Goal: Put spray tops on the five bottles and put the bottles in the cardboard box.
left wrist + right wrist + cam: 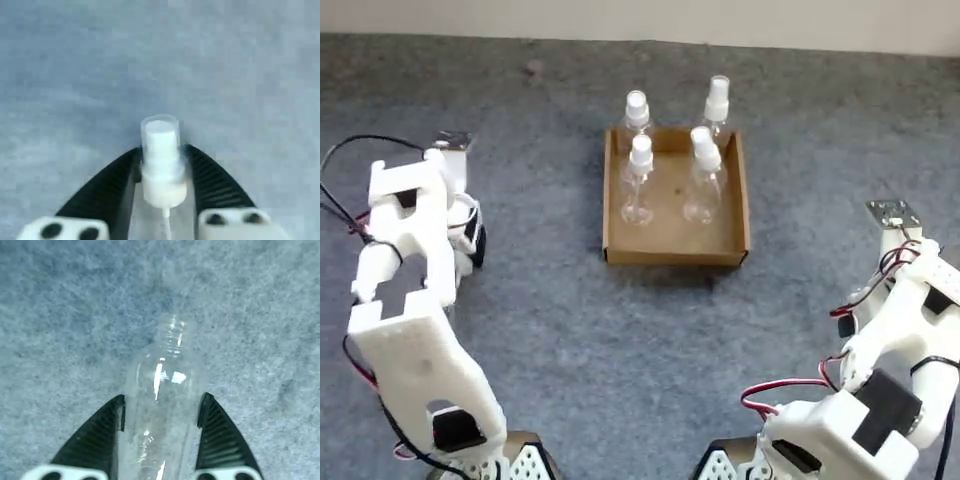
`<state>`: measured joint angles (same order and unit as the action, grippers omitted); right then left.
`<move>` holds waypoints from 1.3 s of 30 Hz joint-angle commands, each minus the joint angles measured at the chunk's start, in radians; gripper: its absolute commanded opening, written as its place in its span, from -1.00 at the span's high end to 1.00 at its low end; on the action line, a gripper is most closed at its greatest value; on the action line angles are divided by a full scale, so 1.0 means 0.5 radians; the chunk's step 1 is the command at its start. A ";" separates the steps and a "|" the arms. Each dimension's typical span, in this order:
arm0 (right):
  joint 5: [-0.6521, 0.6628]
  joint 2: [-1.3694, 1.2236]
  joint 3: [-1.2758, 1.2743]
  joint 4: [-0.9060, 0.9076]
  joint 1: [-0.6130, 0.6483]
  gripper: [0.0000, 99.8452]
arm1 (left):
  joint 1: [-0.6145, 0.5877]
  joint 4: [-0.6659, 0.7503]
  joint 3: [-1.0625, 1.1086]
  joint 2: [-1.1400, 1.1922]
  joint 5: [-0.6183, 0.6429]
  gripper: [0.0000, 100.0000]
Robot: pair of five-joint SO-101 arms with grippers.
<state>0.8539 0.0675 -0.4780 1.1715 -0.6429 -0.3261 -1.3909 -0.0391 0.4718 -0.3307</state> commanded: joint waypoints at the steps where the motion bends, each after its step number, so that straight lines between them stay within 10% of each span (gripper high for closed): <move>1: 0.012 0.026 0.069 0.005 -0.005 0.96 | 0.272 -0.215 -0.094 -0.014 -0.285 0.99; 39: 0.003 0.017 0.069 0.014 0.002 0.83 | 0.434 0.270 0.793 -0.947 -0.362 0.66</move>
<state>0.8539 0.0675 -0.4780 1.1715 -0.6429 -0.1281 -1.2467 0.4028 0.0330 -0.5347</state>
